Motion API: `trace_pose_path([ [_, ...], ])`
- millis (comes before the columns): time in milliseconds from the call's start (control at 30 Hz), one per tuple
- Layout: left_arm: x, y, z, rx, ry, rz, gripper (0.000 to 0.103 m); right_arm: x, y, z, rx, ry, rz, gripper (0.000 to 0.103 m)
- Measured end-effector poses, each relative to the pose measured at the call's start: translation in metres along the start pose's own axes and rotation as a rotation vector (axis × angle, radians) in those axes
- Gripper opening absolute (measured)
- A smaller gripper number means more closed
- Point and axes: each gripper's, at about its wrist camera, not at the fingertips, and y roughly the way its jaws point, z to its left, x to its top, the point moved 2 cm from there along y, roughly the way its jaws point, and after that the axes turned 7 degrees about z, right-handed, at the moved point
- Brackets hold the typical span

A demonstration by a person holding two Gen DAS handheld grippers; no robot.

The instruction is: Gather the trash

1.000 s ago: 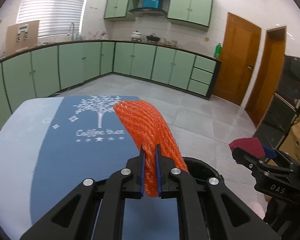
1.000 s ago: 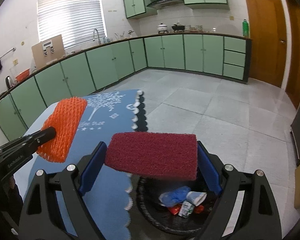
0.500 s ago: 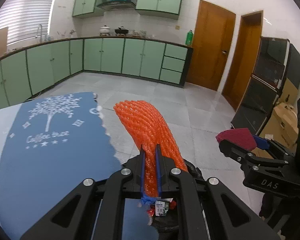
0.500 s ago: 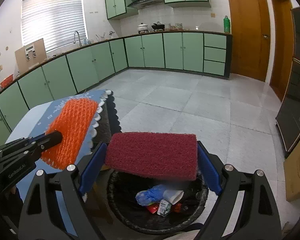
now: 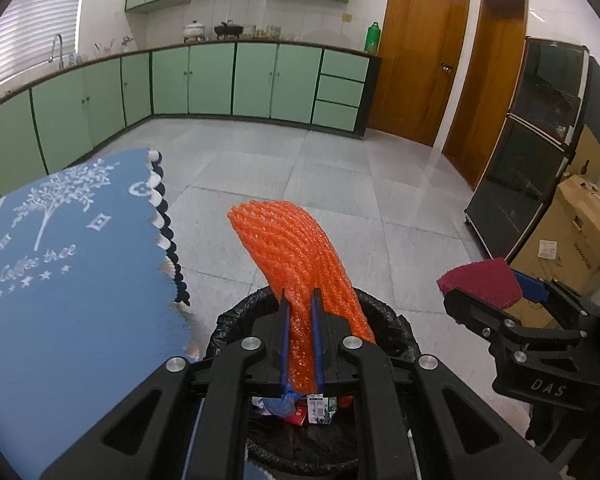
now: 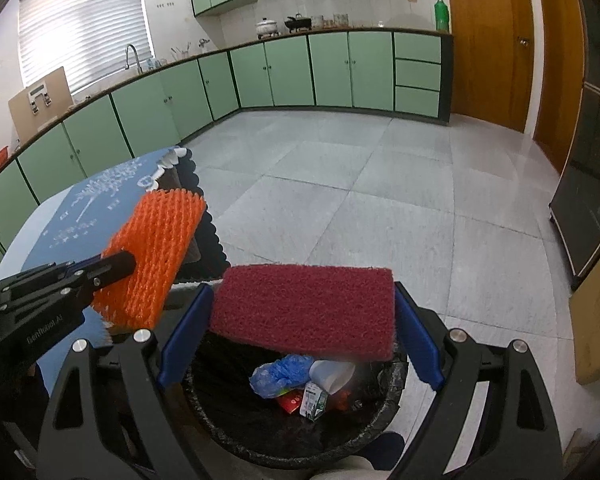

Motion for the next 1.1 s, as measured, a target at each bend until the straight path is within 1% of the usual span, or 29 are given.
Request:
trace_pose_path([
  [67, 0.002, 0.007, 0.002, -0.002, -0.011, 0.013, 0.011, 0.002, 0.009, 0.000, 0.002, -0.007, 0.017, 0.085],
  [167, 0.007, 0.012, 0.004, -0.007, -0.029, 0.020, 0.016, 0.005, 0.022, -0.001, 0.001, -0.006, 0.045, 0.086],
  [267, 0.011, 0.012, 0.009, -0.003, -0.046, 0.014, 0.027, 0.007, 0.032, -0.002, 0.002, 0.003, 0.064, 0.088],
  [333, 0.013, 0.010, 0.012, -0.005, -0.060, 0.002, 0.038, 0.007, 0.033, -0.002, 0.004, 0.005, 0.066, 0.090],
  [467, 0.017, 0.006, 0.018, 0.001, -0.075, -0.008, 0.042, 0.008, 0.034, 0.000, 0.005, 0.003, 0.069, 0.092],
  [533, 0.018, 0.003, 0.021, 0.002, -0.085, -0.013, 0.047, 0.009, 0.032, 0.001, 0.006, 0.004, 0.065, 0.093],
  [667, 0.020, -0.007, 0.025, 0.012, -0.089, -0.033, 0.053, 0.009, 0.025, 0.002, 0.009, 0.014, 0.061, 0.093],
  [833, 0.020, -0.025, 0.028, 0.027, -0.082, -0.062, 0.070, 0.012, 0.012, 0.005, 0.020, 0.020, 0.045, 0.094],
  [1033, 0.015, -0.050, 0.034, 0.043, -0.077, -0.082, 0.083, 0.016, -0.010, 0.016, 0.056, 0.027, 0.040, 0.096],
  [1100, 0.012, -0.061, 0.037, 0.051, -0.077, -0.091, 0.087, 0.017, -0.021, 0.022, 0.081, 0.031, 0.034, 0.097],
])
